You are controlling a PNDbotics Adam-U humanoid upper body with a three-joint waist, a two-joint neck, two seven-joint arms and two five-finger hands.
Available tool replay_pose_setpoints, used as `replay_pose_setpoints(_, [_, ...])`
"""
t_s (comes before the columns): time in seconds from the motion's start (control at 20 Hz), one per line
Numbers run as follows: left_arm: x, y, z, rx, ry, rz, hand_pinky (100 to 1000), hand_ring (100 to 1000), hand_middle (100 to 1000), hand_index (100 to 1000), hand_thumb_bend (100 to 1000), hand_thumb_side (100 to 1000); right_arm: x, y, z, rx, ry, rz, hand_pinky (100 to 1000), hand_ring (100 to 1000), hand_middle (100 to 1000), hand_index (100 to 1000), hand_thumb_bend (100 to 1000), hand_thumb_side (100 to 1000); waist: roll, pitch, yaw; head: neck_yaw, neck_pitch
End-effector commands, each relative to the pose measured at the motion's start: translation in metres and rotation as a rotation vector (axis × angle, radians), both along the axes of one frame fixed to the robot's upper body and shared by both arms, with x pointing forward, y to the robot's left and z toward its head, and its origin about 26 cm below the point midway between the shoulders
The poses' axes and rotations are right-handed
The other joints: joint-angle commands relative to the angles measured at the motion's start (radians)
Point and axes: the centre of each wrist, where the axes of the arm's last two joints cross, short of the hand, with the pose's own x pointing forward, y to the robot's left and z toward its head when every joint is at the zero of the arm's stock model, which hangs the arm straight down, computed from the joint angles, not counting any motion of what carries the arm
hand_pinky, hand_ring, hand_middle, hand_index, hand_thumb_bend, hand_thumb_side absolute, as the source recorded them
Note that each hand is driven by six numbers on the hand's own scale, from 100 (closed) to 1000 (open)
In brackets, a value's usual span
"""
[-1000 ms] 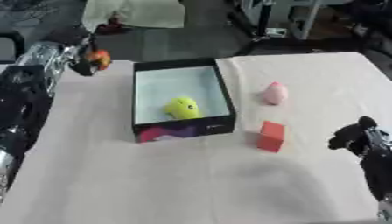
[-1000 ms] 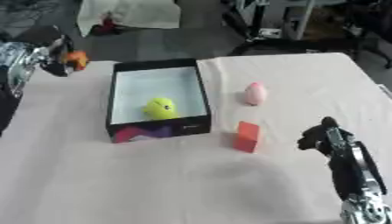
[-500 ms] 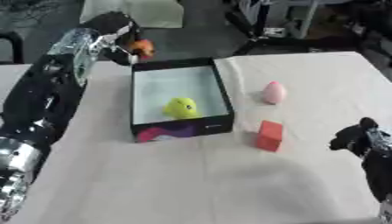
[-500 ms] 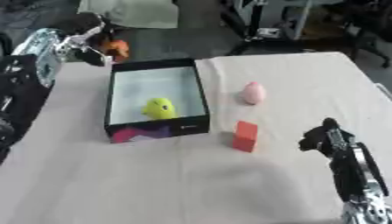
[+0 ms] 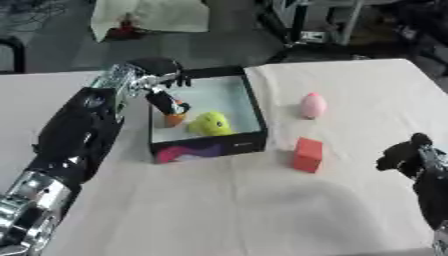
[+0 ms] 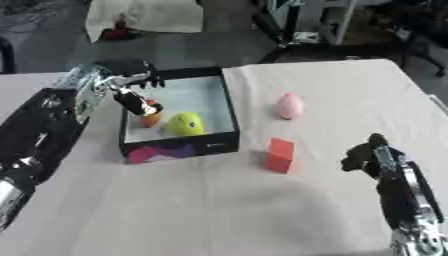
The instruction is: Pick up objects on the table and place them in the box.
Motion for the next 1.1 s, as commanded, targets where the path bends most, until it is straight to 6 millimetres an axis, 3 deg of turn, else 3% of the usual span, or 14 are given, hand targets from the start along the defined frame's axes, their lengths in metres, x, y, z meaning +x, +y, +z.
replay_pose_setpoints(0.05, [0.003,0.021,0.029,-0.052,-0.08,0.033,712,679,749,874,262,737,0.001,-0.002,0.004,-0.011,-0.014,0.0,533,530,500,416,100,822,-0.011,-0.014,0.004,-0.003,-0.002])
replay_pose_setpoints(0.15, [0.0,0.033,0.043,-0.139,-0.136,0.044,712,663,735,871,181,724,0.001,-0.003,0.004,-0.013,-0.015,-0.004,533,530,501,417,100,813,-0.011,-0.013,0.007,-0.004,-0.002])
replay_pose_setpoints(0.2, [-0.002,0.039,0.051,-0.194,-0.168,0.046,712,663,735,871,181,724,0.001,-0.003,0.005,-0.015,-0.017,-0.007,533,530,501,417,100,813,-0.011,-0.013,0.008,-0.004,-0.002])
replay_pose_setpoints(0.25, [-0.004,0.044,0.058,-0.247,-0.199,0.045,706,635,705,860,108,713,0.001,-0.004,0.005,-0.02,-0.019,-0.01,534,532,502,417,100,782,-0.011,-0.012,0.01,-0.003,-0.002])
replay_pose_setpoints(0.35, [-0.014,0.061,0.078,-0.398,-0.292,0.028,700,612,678,851,100,713,0.0,-0.013,0.011,-0.065,-0.039,-0.011,537,537,507,419,100,671,-0.011,-0.01,0.015,-0.003,-0.002])
replay_pose_setpoints(0.4, [-0.021,0.07,0.086,-0.476,-0.326,0.017,692,597,667,842,100,833,-0.001,-0.019,0.016,-0.101,-0.058,-0.007,538,540,508,421,100,953,-0.012,-0.008,0.017,-0.005,-0.002])
replay_pose_setpoints(0.45, [-0.029,0.079,0.09,-0.561,-0.35,0.008,686,586,643,837,100,712,-0.002,-0.027,0.024,-0.16,-0.084,0.001,542,546,514,425,100,482,-0.013,-0.007,0.021,-0.008,-0.002])
replay_pose_setpoints(0.55, [-0.047,0.095,0.094,-0.723,-0.377,-0.003,679,574,627,831,100,718,-0.001,-0.044,0.042,-0.282,-0.14,0.02,549,557,523,438,100,401,-0.015,-0.003,0.026,-0.009,-0.002])
replay_pose_setpoints(0.7, [-0.075,0.11,0.092,-0.912,-0.391,-0.007,668,556,605,822,100,741,0.005,-0.061,0.066,-0.432,-0.205,0.057,569,583,551,487,100,376,-0.017,0.002,0.034,-0.013,-0.002])
replay_pose_setpoints(0.9, [-0.11,0.121,0.069,-1.139,-0.369,0.033,655,539,586,813,100,794,0.027,-0.077,0.093,-0.604,-0.252,0.15,610,650,621,579,100,308,-0.02,0.009,0.049,-0.028,-0.002])
replay_pose_setpoints(0.95, [-0.117,0.123,0.062,-1.178,-0.358,0.05,654,536,583,810,100,813,0.034,-0.081,0.098,-0.648,-0.247,0.182,643,712,693,641,100,260,-0.02,0.01,0.054,-0.036,-0.002])
replay_pose_setpoints(1.1, [-0.135,0.128,0.04,-1.245,-0.336,0.121,649,530,575,805,100,837,0.061,-0.097,0.11,-0.736,-0.176,0.255,672,788,776,707,100,220,-0.02,0.015,0.068,-0.052,-0.002])
